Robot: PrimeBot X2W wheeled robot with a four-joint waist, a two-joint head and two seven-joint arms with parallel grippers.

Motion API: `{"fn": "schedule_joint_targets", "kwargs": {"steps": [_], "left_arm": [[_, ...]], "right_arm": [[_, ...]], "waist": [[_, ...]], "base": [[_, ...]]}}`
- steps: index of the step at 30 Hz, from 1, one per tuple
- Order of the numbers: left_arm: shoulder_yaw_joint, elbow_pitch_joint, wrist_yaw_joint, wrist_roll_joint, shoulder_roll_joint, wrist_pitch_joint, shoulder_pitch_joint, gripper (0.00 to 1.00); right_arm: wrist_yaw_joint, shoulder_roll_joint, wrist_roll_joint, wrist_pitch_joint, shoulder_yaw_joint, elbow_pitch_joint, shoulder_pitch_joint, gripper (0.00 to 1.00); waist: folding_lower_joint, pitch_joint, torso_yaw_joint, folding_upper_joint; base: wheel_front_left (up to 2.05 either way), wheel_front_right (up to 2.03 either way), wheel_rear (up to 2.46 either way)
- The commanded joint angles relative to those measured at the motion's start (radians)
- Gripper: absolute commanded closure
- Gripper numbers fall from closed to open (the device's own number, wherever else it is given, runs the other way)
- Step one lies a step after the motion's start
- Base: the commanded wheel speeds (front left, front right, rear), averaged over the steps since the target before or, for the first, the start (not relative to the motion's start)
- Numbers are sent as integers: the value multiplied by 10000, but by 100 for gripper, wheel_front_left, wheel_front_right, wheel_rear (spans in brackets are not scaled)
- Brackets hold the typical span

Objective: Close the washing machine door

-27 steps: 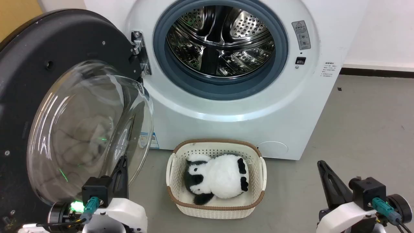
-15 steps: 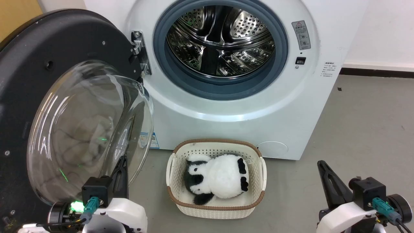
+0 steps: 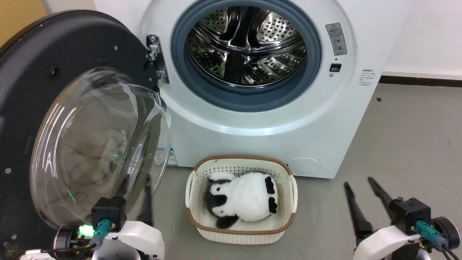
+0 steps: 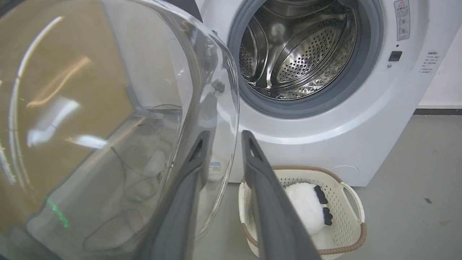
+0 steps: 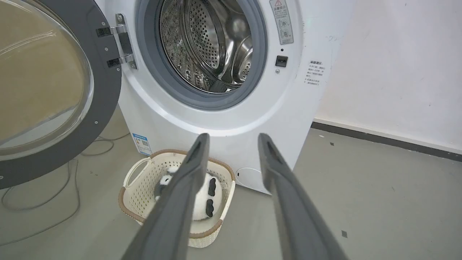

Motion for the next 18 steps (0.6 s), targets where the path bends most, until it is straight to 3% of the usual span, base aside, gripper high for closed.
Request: {"fn": "schedule_joint_targets", "kwargs": {"steps": [1, 10, 11, 12, 13, 14, 18], "left_arm": [[-27, 9, 35, -14, 0, -36, -7, 0], [-194, 53, 256, -79, 1, -224, -50, 0], [-211, 61, 280, -86, 1, -245, -57, 15], [-228, 68, 303, -91, 1, -266, -64, 56], [-245, 75, 326, -97, 1, -287, -72, 90], [-262, 82, 346, -102, 1, -308, -80, 100], [-317, 81, 422, -105, 1, -391, -130, 100]], "right_arm": [[0, 0, 36, -36, -23, 11, -3, 0], [1, 2, 215, -224, -118, 44, -13, 0], [1, 3, 235, -245, -129, 48, -14, 0], [1, 3, 255, -266, -139, 52, -15, 0], [1, 3, 276, -287, -150, 56, -16, 0], [1, 3, 296, -307, -161, 59, -18, 0], [1, 4, 375, -391, -211, 72, -23, 0]], "waist": [[0, 3, 0, 0], [0, 21, 4, 0], [0, 23, 5, 0], [0, 24, 6, 0], [0, 25, 8, 0], [0, 26, 10, 0], [0, 31, 25, 0]], "base": [[0, 0, 0], [0, 0, 0], [0, 0, 0], [0, 0, 0], [0, 0, 0], [0, 0, 0], [0, 0, 0]]}}
